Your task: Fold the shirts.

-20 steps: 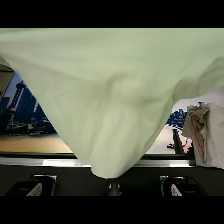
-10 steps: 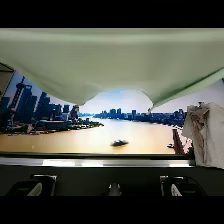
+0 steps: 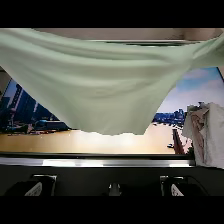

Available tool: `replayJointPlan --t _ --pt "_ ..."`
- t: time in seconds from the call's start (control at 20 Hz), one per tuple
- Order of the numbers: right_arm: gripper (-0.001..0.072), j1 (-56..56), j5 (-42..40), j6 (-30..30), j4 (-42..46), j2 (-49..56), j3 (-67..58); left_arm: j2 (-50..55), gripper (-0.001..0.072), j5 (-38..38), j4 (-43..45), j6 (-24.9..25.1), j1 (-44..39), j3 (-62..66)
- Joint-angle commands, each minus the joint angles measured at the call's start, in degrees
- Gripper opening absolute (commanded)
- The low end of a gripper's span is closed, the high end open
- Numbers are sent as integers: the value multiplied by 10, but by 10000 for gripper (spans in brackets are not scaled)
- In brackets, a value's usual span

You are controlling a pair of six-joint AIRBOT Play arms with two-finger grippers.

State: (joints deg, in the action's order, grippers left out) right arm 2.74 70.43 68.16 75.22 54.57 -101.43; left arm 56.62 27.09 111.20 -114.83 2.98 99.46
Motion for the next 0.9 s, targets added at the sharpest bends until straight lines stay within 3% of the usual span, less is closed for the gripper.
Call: replayJointPlan --t 0.0,0.1,0.2,0.5,0.55,0.6,0.65,0.75,0.85 --pt "18 0 -91 73 -105 94 8 114 26 -169 -2 -196 10 29" --pt "18 -2 -131 102 -116 155 8 185 27 -155 -2 -205 -8 42" --pt "18 -2 -114 131 -121 228 8 253 27 -106 -2 -199 -37 41" --pt "18 -2 -49 59 -91 392 8 419 40 221 -2 -42 -151 41" --pt "18 -2 -42 52 -90 405 8 436 150 264 -2 -38 -164 41" --pt "18 -2 -36 35 -90 415 8 450 493 309 -2 -30 -177 41" --pt "18 -2 -29 14 -87 419 8 458 720 349 -4 5 -184 41" --pt "19 -2 -14 -35 -67 420 8 461 720 446 -20 115 -186 40" --pt "19 -2 28 -85 -49 420 8 457 720 542 -78 179 -164 28"
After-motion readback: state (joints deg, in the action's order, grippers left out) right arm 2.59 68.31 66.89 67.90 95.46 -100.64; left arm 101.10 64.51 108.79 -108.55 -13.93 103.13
